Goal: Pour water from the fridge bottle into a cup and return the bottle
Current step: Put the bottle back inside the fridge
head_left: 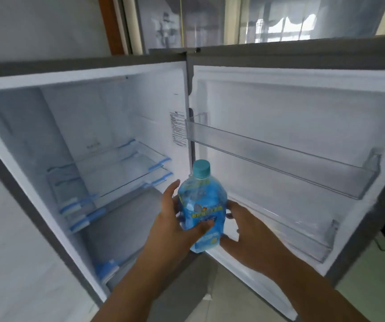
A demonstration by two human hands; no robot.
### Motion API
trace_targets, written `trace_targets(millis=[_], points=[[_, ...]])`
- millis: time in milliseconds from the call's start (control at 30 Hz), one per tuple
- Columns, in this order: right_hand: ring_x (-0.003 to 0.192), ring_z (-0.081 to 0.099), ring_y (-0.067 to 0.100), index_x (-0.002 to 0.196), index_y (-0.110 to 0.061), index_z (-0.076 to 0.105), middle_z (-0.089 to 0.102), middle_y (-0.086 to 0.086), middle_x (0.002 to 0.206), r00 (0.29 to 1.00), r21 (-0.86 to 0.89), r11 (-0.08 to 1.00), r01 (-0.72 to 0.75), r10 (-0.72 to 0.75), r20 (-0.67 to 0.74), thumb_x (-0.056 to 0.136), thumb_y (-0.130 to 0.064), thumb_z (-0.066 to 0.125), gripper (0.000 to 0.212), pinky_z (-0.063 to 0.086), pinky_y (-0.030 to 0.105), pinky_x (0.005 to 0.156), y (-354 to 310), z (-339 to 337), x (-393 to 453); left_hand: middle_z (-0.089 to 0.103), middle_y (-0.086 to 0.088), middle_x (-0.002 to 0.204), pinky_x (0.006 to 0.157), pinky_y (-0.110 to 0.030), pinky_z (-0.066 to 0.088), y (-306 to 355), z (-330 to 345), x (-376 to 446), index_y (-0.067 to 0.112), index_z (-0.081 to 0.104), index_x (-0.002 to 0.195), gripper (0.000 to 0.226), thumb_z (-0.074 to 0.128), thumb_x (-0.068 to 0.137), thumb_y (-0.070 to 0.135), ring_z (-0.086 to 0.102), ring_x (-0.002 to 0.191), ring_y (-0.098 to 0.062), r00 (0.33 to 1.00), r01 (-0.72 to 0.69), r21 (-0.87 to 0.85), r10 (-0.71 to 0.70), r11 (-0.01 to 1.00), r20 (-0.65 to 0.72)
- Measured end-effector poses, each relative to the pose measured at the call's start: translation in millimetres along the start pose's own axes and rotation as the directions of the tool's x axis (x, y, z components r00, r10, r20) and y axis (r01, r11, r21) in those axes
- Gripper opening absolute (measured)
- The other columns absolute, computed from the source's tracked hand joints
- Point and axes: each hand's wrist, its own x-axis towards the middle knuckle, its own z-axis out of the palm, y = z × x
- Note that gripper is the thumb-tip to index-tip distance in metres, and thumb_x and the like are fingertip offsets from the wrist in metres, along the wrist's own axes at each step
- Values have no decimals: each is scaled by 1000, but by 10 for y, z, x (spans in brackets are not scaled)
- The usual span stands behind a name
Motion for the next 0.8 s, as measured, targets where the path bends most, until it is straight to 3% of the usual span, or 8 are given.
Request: trace_targets(millis=[133,200,300,367,500,633,733,800], points=[[123,58,-3,133,-58,36,60,-30,128,991,240,969,63,-90,102,87,-49,76,62,57,29,100,-341,410,674,67,6,131,88,-12,55,-240,-481,182,41,33,125,74,87,77,25,69,113,3,991,38,-10,-39,999,-131],[123,58,-5,135,-57,39,61,-30,130,979,327,940,98,-150,135,86,-49,78,63,58,30,99,-522,627,1004,66,5,133,92,-17,56,-426,-756,313,39,33,127,75,88,80,22,69,115,0,980,58,-2,-57,998,-192],[120,58,-10,132,-55,45,63,-33,126,966,405,906,120,-201,165,87,-45,80,58,57,24,96,-825,974,1484,51,12,141,105,-39,56,-721,-1164,560,43,37,134,80,89,74,48,64,126,-12,940,72,45,-53,996,-336],[115,59,-15,128,-57,46,61,-38,124,959,421,896,143,-230,164,91,-41,77,51,52,13,91,-1072,1182,1790,39,24,128,108,-45,52,-911,-1435,773,48,38,141,86,82,68,62,56,129,-20,889,87,155,-6,984,-459],[124,58,-2,142,-45,49,55,-18,137,958,420,885,203,-269,104,97,-30,71,52,49,25,104,-1423,1673,2445,52,8,129,106,-42,51,-1263,-1890,1198,33,43,150,75,81,85,29,56,127,-20,832,139,183,-14,973,-555],[117,65,5,141,-35,56,62,-12,134,969,429,885,183,-237,75,99,-24,66,44,56,27,98,-1645,2068,2990,58,10,134,78,-5,49,-1471,-2052,1504,39,36,139,60,70,96,13,63,115,1,755,151,-85,-170,985,-633],[111,68,14,123,-25,58,67,-5,124,974,509,853,113,-195,111,101,-4,60,31,54,10,79,-1743,2209,3246,58,11,126,71,-4,49,-1566,-2058,1681,32,36,137,57,64,97,2,61,96,20,728,126,-148,-193,981,-658],[112,67,19,123,-18,55,66,-5,118,970,553,829,83,-195,146,102,-1,59,28,53,10,73,-1753,2324,3384,59,15,120,77,-12,53,-1617,-2070,1789,31,36,139,64,61,94,-8,64,95,16,725,94,-154,-173,984,-666]])
